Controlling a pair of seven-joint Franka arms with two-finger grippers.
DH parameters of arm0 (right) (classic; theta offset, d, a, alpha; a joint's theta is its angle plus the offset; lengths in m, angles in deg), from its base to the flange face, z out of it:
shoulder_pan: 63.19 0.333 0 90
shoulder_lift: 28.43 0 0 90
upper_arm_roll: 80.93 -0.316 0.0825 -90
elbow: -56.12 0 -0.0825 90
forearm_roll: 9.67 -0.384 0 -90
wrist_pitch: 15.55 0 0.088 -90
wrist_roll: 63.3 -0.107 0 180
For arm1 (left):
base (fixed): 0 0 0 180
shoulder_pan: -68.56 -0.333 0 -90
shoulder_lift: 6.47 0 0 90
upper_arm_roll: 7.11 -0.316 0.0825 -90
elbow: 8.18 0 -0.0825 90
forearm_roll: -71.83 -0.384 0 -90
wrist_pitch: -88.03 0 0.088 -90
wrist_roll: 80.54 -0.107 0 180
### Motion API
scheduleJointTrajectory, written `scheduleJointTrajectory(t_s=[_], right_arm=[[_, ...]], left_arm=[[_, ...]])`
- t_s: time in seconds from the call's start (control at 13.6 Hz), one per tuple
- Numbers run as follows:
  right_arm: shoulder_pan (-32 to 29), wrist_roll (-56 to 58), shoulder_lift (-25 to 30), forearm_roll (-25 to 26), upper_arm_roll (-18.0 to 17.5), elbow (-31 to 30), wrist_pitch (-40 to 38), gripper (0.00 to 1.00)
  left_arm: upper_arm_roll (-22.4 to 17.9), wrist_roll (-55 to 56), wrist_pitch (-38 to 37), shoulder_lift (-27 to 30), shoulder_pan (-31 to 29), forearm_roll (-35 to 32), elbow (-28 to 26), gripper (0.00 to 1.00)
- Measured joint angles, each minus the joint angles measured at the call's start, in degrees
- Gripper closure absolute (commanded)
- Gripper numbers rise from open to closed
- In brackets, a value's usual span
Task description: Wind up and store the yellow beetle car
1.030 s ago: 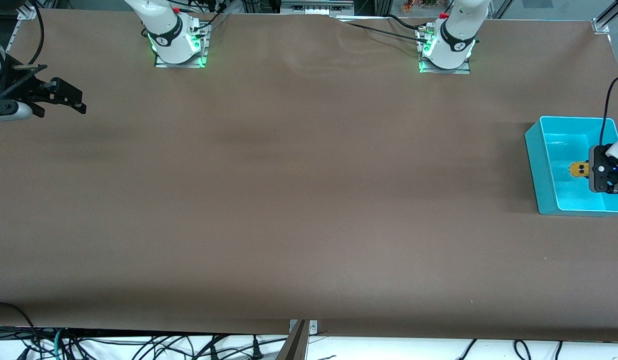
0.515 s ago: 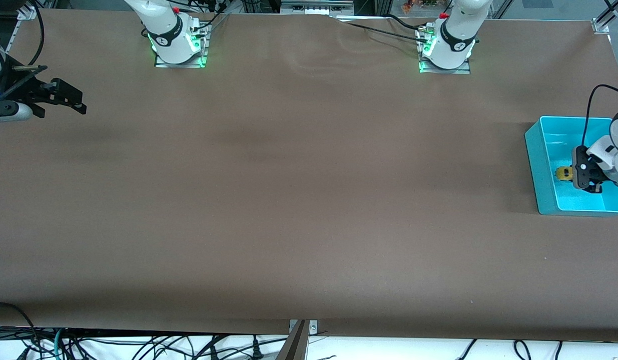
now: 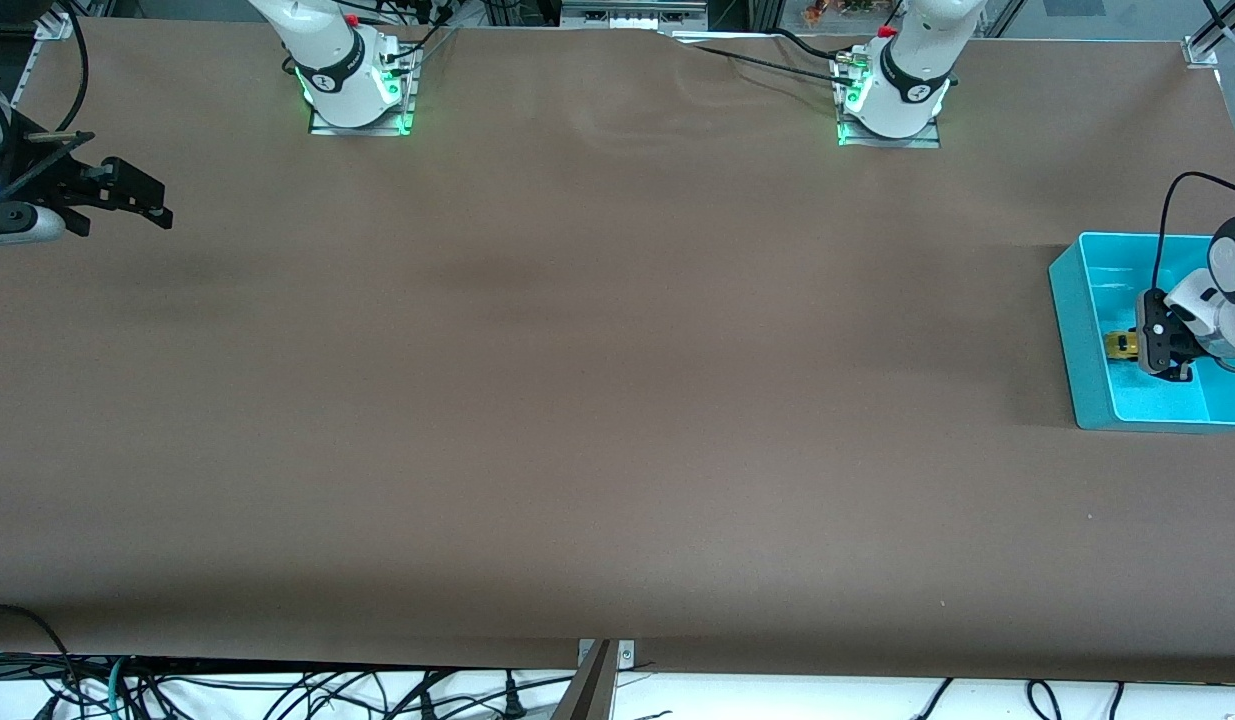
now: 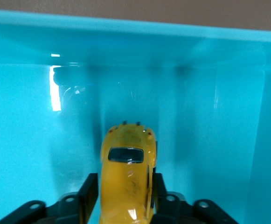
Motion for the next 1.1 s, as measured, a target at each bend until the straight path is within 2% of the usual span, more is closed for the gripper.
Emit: scheduleJointTrajectory(t_s=[0.37,0.59,0.81,1.1], right_arm=[[0.0,0.0,0.0,0.0,0.0,0.0,0.0,0.0],[0.0,0.0,0.0,0.0,0.0,0.0,-0.1,0.0],[0.0,0.0,0.0,0.0,0.0,0.0,-0.1,0.0],[0.0,0.0,0.0,0.0,0.0,0.1,-0.1,0.0]], left_arm=[[3.4,-1.1,-2.0,2.8,-0.1,0.1,1.8,0.0],[9.0,-0.7,-11.5,6.3,-0.2,0.6,6.8,0.0],[14.5,4.4,-20.7,7.5,-0.1,4.9,13.0,0.0],[19.2,17.3,-27.1,7.5,0.1,8.6,15.1,0.0]])
